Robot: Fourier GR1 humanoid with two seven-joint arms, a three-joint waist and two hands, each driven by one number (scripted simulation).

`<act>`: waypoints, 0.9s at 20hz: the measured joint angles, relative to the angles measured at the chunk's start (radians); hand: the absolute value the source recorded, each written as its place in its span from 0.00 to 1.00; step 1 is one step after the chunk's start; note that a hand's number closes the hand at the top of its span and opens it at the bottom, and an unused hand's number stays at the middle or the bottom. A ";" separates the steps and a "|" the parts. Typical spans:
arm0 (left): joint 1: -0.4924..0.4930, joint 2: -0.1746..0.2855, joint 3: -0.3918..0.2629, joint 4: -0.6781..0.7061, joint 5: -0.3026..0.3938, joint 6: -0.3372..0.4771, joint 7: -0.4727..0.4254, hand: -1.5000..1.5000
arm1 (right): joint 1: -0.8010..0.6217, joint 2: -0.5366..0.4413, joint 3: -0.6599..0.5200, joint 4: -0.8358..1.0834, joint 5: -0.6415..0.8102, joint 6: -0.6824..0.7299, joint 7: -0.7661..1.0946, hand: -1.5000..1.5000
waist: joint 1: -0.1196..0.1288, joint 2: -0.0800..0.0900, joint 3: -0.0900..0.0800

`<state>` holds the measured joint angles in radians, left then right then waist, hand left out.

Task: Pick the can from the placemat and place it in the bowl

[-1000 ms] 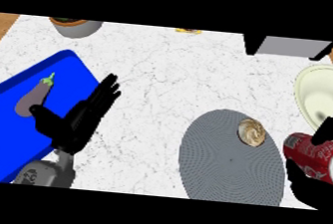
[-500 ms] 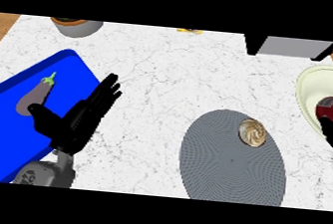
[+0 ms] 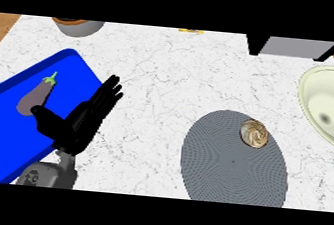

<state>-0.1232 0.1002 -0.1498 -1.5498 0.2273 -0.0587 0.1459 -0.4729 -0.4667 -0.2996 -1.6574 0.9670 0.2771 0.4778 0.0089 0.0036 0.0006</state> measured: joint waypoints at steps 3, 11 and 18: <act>-0.007 0.001 0.005 -0.003 -0.001 -0.003 0.010 0.50 | -0.027 -0.037 -0.013 0.171 0.031 -0.093 -0.087 1.00 | 0.005 0.001 0.000; -0.023 -0.018 -0.010 -0.006 -0.021 0.001 0.013 0.50 | -0.152 -0.113 -0.021 0.647 0.121 -0.244 -0.201 1.00 | 0.022 0.007 0.001; -0.022 -0.021 -0.004 -0.008 -0.017 -0.006 0.020 0.50 | -0.261 -0.136 -0.118 0.999 0.072 -0.357 -0.290 0.00 | 0.030 0.011 0.002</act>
<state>-0.1453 0.0797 -0.1535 -1.5582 0.2101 -0.0645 0.1660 -0.7342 -0.6022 -0.4176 -0.6587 1.0393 -0.0797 0.1880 0.0394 0.0142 0.0025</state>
